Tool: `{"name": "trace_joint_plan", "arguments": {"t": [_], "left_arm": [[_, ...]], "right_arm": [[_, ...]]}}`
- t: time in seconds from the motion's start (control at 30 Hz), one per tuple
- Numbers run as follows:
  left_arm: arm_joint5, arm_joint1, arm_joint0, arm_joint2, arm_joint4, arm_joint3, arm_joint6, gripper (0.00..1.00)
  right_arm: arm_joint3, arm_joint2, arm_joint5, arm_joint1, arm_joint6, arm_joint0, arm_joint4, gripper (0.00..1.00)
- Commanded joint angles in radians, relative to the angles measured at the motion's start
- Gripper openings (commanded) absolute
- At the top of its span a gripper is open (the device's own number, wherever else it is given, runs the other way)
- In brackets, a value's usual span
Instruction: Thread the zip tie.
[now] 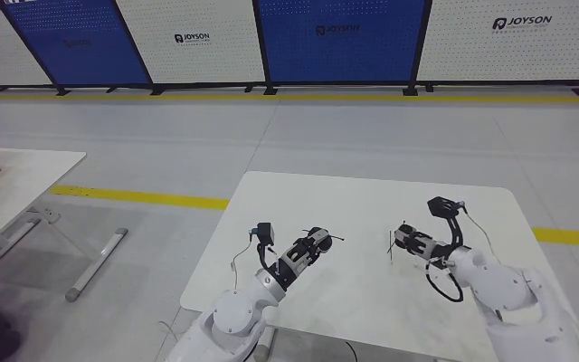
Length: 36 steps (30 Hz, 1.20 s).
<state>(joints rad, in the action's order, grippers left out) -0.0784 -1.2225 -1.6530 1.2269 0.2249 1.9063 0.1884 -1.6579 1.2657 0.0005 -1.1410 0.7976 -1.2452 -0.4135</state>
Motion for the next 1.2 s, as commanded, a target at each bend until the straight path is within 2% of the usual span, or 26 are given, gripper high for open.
{"name": "trace_joint_plan", "arguments": {"t": [0.0,0.1,0.6,0.77,0.8,0.93,1.17], "left_arm": [[0.000,0.000,0.000,0.000,0.000,0.000,0.000,0.00],[0.000,0.000,0.000,0.000,0.000,0.000,0.000,0.00],[0.000,0.000,0.000,0.000,0.000,0.000,0.000,0.00],[0.000,0.000,0.000,0.000,0.000,0.000,0.000,0.00],[0.000,0.000,0.000,0.000,0.000,0.000,0.000,0.00],[0.000,0.000,0.000,0.000,0.000,0.000,0.000,0.00],[0.000,0.000,0.000,0.000,0.000,0.000,0.000,0.00]], "right_arm": [[-0.032,0.024,-0.033,0.000,-0.050,-0.039,0.069,0.00],[-0.041,0.047,-0.072,0.000,-0.062,-0.078,0.181,0.00],[-0.042,0.047,-0.073,0.000,-0.067,-0.079,0.182,0.00],[-0.075,0.030,-0.089,-0.009,-0.236,-0.117,0.177,0.00],[-0.081,0.021,-0.092,-0.013,-0.300,-0.128,0.174,0.00],[-0.092,-0.028,-0.103,-0.026,-0.438,-0.154,0.158,0.00],[-0.092,-0.031,-0.102,-0.027,-0.443,-0.154,0.155,0.00]]}}
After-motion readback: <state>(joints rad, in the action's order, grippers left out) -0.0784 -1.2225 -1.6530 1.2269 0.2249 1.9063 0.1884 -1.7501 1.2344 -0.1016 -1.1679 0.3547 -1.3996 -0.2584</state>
